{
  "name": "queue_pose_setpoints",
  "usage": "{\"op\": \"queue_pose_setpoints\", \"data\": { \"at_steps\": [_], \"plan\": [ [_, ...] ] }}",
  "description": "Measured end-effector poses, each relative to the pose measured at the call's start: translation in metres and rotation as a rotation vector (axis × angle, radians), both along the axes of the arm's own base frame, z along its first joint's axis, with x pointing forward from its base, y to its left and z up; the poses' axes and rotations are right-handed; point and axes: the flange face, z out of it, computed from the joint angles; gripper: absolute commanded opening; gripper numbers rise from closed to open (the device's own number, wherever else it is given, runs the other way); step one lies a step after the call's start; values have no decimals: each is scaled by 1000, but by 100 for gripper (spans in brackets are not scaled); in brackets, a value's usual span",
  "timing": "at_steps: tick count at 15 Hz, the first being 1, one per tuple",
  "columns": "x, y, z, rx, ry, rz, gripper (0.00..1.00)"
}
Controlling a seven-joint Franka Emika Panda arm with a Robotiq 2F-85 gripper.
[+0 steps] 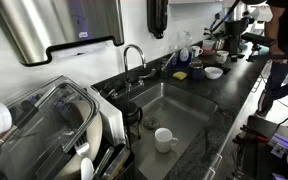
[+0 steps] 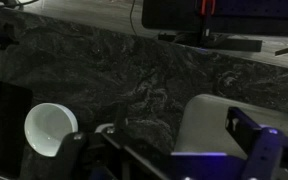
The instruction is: Place the blue cup in the sink
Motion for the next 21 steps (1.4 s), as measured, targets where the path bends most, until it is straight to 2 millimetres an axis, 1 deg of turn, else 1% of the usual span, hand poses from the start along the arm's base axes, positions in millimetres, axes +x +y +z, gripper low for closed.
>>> {"op": "queue_pose_setpoints", "data": {
  "at_steps": [17,19,21],
  "plan": [
    [0,0,0,0,0,0,100],
    [3,-3,2,-11,-46,-60,100],
    [10,-14,3,-22,-126,-147,100]
  ]
}}
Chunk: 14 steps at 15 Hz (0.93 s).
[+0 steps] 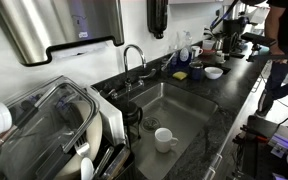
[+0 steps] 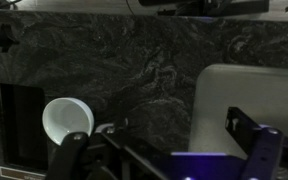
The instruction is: Place the blue cup in the sink
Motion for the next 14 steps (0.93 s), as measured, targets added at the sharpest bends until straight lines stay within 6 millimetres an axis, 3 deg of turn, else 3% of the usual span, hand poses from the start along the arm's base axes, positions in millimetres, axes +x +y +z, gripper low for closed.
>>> {"op": "queue_pose_setpoints", "data": {
  "at_steps": [6,10,14],
  "plan": [
    [22,-51,-26,14,-196,-308,100],
    [46,-60,-56,58,-272,-533,100],
    [77,-66,-70,84,-362,-729,100]
  ]
}}
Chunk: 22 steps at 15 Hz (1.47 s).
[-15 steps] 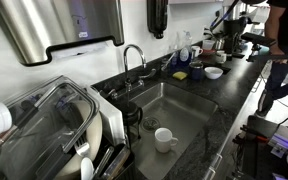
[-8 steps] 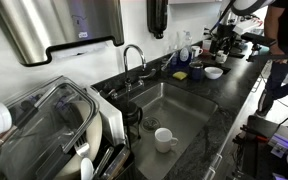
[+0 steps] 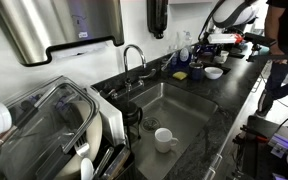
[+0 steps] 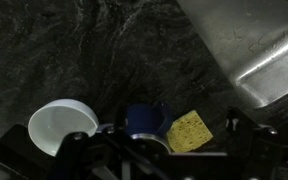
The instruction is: Place the blue cup in the sink
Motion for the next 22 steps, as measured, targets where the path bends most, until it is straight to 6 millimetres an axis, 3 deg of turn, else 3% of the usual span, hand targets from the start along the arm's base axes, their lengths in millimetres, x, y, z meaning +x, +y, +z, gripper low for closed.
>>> {"op": "queue_pose_setpoints", "data": {
  "at_steps": [12,22],
  "plan": [
    [12,-2,-1,-4,-18,-112,100],
    [54,-14,-55,-40,-42,-385,100]
  ]
}}
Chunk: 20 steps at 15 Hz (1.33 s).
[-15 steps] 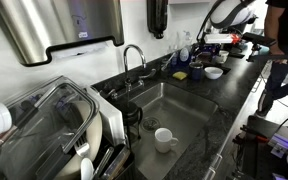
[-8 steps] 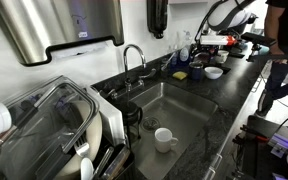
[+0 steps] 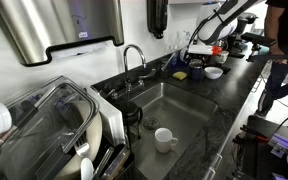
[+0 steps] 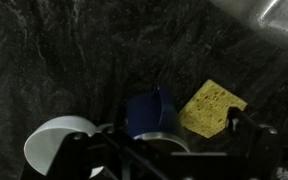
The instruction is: Place the blue cup in the sink
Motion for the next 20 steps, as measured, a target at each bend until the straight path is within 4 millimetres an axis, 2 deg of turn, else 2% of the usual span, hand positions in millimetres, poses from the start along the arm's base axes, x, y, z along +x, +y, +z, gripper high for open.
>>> {"op": "queue_pose_setpoints", "data": {
  "at_steps": [7,8,9,14,18,20],
  "plan": [
    [15,-13,-23,-32,11,-103,100],
    [16,-14,-27,-38,17,-112,75],
    [18,-16,-32,-42,23,-121,74],
    [27,-20,-48,-55,40,-131,38],
    [32,-20,-52,-59,43,-125,10],
    [33,-18,-51,-61,43,-123,0]
  ]
}}
